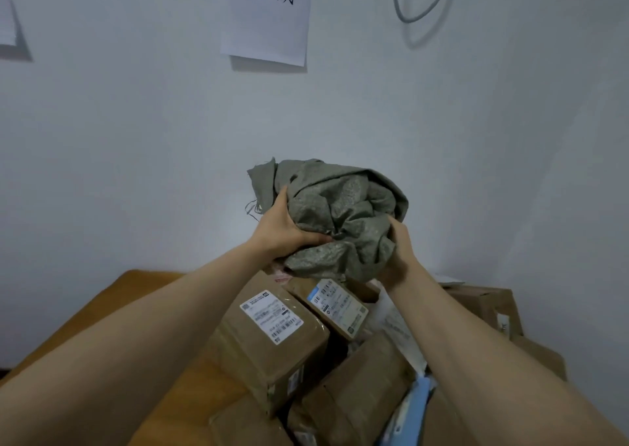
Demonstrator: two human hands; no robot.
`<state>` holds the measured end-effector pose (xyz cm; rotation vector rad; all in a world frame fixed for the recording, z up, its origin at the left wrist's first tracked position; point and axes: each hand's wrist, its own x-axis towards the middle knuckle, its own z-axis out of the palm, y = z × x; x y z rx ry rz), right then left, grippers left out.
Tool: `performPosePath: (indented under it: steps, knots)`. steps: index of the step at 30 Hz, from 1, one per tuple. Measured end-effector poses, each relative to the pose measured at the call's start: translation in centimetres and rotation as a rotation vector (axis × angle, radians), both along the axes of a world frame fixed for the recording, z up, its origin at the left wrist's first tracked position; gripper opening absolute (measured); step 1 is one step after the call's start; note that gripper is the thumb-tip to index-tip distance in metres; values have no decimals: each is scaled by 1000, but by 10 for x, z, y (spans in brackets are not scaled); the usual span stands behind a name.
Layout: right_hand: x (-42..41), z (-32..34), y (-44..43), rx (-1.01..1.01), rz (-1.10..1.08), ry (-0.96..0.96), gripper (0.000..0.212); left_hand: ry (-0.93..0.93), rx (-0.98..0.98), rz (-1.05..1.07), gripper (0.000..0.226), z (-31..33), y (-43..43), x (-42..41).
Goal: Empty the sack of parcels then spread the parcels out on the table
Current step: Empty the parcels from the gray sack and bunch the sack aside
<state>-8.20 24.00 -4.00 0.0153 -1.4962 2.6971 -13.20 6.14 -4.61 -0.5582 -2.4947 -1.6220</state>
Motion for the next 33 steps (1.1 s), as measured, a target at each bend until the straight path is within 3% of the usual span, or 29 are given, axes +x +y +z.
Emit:
performPosePath:
  steps: [3,6,10,13,20,24,33]
  knots:
    - [-18,-4,-16,-23,77,-15,35,6,-31,120,115,3,-20,6]
    - [-34,-12,-37,-39,276,-20,65,-15,-8,243,91,-1,-45,9]
    - [-52,-24,-83,9,455,-46,91,-69,22,362,97,-12,-90,14]
    - [-68,-33,-113,5,378,-90,106,-75,11,424,101,-19,-116,11]
    - [-119,-51,-206,264,252,-52,57,-152,140,472,85,-47,-196,-18]
    - [-157,-75,-263,350,160,-104,63,-221,218,426,63,-70,-247,-53]
    - [-225,-130,-362,445,27,-246,64,-447,201,358,53,-123,-348,-134]
